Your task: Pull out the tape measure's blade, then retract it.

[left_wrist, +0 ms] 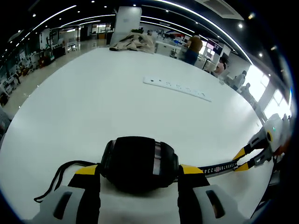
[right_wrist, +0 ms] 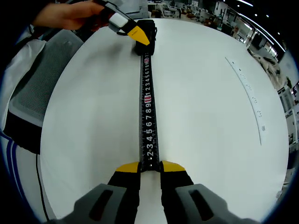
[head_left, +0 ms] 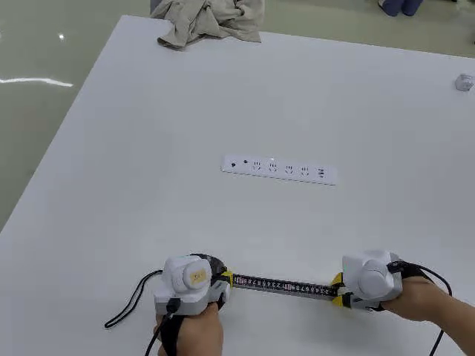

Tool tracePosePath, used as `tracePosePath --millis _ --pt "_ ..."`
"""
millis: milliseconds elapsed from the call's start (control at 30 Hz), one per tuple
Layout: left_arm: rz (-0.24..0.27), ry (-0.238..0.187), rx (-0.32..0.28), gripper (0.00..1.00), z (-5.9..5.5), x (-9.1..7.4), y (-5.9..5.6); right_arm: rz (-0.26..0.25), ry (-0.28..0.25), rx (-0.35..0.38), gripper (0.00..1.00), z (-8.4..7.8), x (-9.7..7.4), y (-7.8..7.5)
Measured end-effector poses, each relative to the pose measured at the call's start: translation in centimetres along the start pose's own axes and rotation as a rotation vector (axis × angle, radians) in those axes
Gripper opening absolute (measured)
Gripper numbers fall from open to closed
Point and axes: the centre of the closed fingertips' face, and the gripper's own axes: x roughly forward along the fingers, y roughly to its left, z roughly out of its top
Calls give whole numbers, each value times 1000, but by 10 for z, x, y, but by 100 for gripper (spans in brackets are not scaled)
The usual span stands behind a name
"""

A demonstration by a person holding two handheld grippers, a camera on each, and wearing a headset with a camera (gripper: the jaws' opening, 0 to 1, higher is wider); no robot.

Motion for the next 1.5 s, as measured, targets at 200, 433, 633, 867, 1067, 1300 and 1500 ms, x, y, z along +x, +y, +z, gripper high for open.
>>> tracePosePath --millis 200,433,633,867,1067,1300,1500 --pt "-4 -6 11 64 1 0 -1 -1 -1 5 16 0 0 0" --pt "-4 -10 14 63 1 1 -1 -6 -3 7 15 -1 0 0" --pt "-7 -26 16 62 1 0 -1 -10 0 11 15 -1 0 1" --pt "-8 -36 16 61 1 1 0 -21 -7 24 14 0 -1 0" --pt "-10 -32 16 61 1 0 0 -27 -8 28 14 0 0 0" --pt "-12 -38 23 61 1 0 -1 -23 -26 52 14 4 0 -1" --pt "-14 -39 24 61 1 0 -1 -9 -31 55 14 10 4 -1"
